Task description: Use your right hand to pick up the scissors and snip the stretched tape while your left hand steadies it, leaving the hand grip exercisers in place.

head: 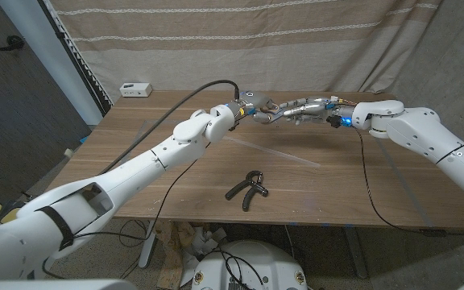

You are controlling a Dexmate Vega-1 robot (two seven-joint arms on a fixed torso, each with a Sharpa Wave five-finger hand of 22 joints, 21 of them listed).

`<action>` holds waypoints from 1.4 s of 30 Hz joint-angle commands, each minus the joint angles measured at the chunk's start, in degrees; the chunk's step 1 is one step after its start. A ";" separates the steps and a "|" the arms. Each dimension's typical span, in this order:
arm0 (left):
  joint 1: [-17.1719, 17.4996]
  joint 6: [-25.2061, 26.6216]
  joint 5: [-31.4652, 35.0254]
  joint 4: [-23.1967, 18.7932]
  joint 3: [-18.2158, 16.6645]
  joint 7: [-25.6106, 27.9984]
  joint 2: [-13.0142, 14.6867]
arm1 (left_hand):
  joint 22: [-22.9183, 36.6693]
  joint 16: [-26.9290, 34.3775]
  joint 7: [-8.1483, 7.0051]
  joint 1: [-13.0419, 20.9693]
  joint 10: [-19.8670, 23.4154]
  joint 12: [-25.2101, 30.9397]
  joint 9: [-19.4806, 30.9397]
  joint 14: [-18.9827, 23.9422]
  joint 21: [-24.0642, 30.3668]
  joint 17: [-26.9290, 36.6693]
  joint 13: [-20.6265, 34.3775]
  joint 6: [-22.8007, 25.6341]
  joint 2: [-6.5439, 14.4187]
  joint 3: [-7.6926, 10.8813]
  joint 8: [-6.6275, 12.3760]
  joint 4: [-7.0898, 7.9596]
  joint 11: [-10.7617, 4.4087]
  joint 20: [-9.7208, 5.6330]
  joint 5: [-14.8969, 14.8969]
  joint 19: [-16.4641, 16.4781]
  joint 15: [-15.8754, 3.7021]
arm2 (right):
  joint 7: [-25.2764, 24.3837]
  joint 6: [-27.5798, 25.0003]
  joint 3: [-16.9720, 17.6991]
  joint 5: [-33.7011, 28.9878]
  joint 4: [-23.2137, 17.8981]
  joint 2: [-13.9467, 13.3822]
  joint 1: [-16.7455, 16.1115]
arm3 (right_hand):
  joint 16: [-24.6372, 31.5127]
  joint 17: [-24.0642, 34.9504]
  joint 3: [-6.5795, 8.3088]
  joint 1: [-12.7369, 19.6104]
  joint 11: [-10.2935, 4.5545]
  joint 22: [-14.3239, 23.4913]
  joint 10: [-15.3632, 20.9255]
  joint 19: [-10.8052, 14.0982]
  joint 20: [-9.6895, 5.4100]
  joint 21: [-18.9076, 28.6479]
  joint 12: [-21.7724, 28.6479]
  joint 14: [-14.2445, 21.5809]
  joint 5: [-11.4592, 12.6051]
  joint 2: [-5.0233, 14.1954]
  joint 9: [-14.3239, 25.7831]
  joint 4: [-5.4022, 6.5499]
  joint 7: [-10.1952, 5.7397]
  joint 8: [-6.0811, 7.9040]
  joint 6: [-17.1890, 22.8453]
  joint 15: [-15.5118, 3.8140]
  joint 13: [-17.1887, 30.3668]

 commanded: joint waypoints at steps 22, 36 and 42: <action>-1.87 1.26 -4.33 0.46 0.89 -3.71 0.73 | -0.25 4.64 -3.38 -4.41 15.27 33.32 6.76 23.85 -0.85 13.94 36.29 -1.39 2.05 12.74 4.45 3.07 0.26 -4.89 2.51 -0.25 -10.83 | 0.91 1.43 1.35 1.97 0.56 0.27 -0.98 | -0.90 -0.43 -3.06 -4.80 0.63 -0.50 0.04 -2.38 -4.29 0.95 -2.64 2.51 0.10 4.72 0.50 3.32 2.66 -0.44 -3.08 -4.32 -1.11; -3.29 -0.55 -3.10 0.61 1.62 -5.20 1.72 | -0.45 3.10 -5.01 -3.82 13.19 34.89 4.93 23.68 -1.11 15.99 37.86 1.55 -0.12 14.18 4.02 1.48 0.41 -4.48 4.23 -0.74 -10.96 | 1.86 3.72 2.29 3.05 1.33 1.09 -1.73 | -1.13 -0.36 -8.20 -18.60 1.30 -0.89 -0.38 -4.03 -3.96 -0.31 -5.64 -0.89 1.01 2.91 -0.07 8.54 3.94 -0.89 -5.96 -3.65 -2.91; -3.43 -3.91 -4.11 1.26 1.20 -4.39 2.43 | -0.49 2.54 -5.49 -3.80 13.53 35.09 4.24 23.71 -1.17 16.40 37.52 2.06 -0.55 14.76 3.58 1.32 0.47 -4.58 5.16 -0.78 -11.00 | 2.35 4.98 2.25 2.42 1.65 1.15 -1.74 | -1.24 -0.49 -9.86 -22.45 1.56 -0.97 -0.65 -3.49 -4.02 -0.80 -6.64 -1.89 1.49 1.90 -0.35 9.71 4.76 -0.95 -6.57 -3.52 -3.56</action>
